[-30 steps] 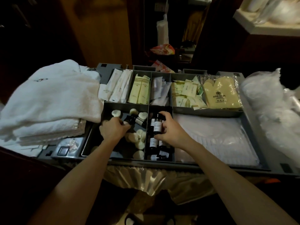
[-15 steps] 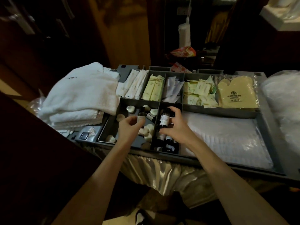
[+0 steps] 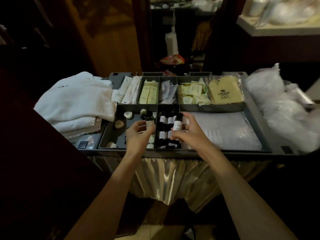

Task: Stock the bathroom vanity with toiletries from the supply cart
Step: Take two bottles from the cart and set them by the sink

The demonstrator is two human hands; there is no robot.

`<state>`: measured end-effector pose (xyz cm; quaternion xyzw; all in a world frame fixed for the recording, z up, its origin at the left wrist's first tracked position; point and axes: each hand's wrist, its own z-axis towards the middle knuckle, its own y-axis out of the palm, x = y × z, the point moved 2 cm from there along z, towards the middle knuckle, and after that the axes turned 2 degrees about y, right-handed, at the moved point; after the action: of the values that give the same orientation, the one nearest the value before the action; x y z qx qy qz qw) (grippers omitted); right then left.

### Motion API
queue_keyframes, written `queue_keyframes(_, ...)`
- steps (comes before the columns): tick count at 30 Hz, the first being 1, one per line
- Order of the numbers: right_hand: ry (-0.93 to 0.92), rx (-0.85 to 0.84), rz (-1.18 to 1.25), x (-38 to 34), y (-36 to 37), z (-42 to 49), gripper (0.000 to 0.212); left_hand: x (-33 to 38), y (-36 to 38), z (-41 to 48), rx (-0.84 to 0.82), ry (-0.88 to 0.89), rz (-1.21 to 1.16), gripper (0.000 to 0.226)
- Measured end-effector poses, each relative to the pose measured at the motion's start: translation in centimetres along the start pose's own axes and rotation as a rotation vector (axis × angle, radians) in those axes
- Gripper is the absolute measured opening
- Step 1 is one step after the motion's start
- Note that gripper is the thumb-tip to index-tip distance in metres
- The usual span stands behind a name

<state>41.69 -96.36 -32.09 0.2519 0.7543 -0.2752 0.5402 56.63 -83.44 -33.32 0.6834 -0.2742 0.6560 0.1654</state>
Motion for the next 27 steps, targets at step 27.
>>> queue_keyframes(27,0.006,1.518,0.002,14.0,-0.9,-57.5,0.084,1.6,12.2,-44.7,-1.257,0.061,-0.016,0.029)
